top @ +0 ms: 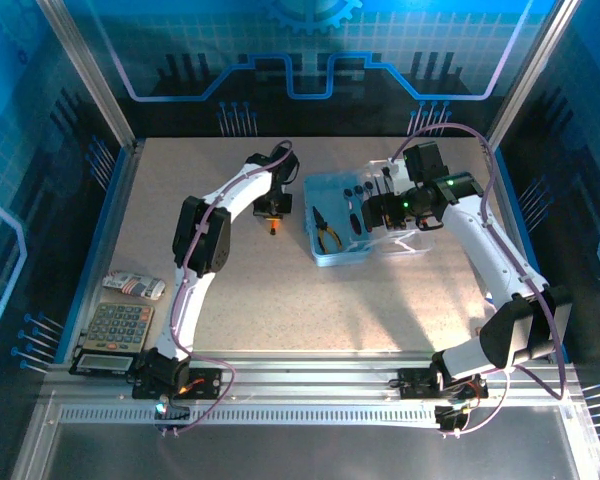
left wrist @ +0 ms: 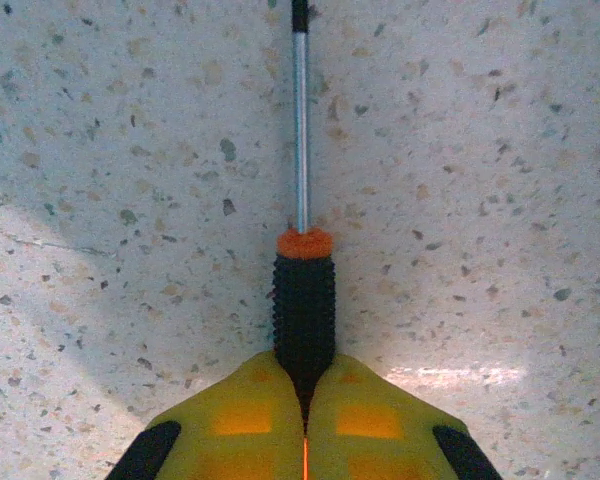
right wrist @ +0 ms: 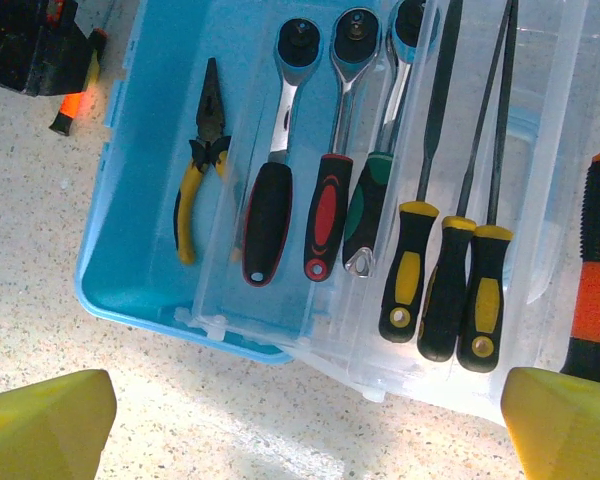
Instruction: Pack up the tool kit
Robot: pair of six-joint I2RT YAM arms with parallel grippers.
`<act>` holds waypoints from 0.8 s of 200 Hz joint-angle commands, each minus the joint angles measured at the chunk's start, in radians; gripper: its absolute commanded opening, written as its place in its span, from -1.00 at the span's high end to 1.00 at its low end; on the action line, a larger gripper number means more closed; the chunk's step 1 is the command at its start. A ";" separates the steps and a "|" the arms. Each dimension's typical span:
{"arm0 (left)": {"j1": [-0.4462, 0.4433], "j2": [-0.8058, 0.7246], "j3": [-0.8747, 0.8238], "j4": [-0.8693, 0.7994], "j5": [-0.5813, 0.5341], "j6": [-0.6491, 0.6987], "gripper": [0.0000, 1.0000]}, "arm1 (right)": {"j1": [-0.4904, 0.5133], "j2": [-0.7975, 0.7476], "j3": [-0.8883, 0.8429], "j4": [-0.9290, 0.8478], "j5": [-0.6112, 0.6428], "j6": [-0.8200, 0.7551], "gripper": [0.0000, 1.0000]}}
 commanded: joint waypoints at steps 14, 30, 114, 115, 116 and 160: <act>0.009 -0.100 -0.076 -0.042 0.048 0.003 1.00 | 0.017 -0.037 0.002 0.013 -0.089 -0.008 -1.00; 0.019 -0.165 -0.110 -0.014 0.111 -0.007 1.00 | 0.027 -0.050 -0.007 0.032 -0.153 -0.016 -1.00; 0.026 -0.550 -0.372 0.479 0.694 -0.318 1.00 | 0.158 -0.086 -0.073 0.319 -0.356 0.138 -0.96; 0.025 -0.552 -0.375 0.484 0.699 -0.323 1.00 | 0.160 -0.085 -0.073 0.323 -0.357 0.141 -0.95; 0.024 -0.555 -0.376 0.491 0.702 -0.326 1.00 | 0.162 -0.084 -0.075 0.327 -0.357 0.143 -0.94; -0.008 -0.651 -0.441 0.610 0.738 -0.414 1.00 | 0.191 -0.042 -0.099 0.497 -0.369 0.273 -0.48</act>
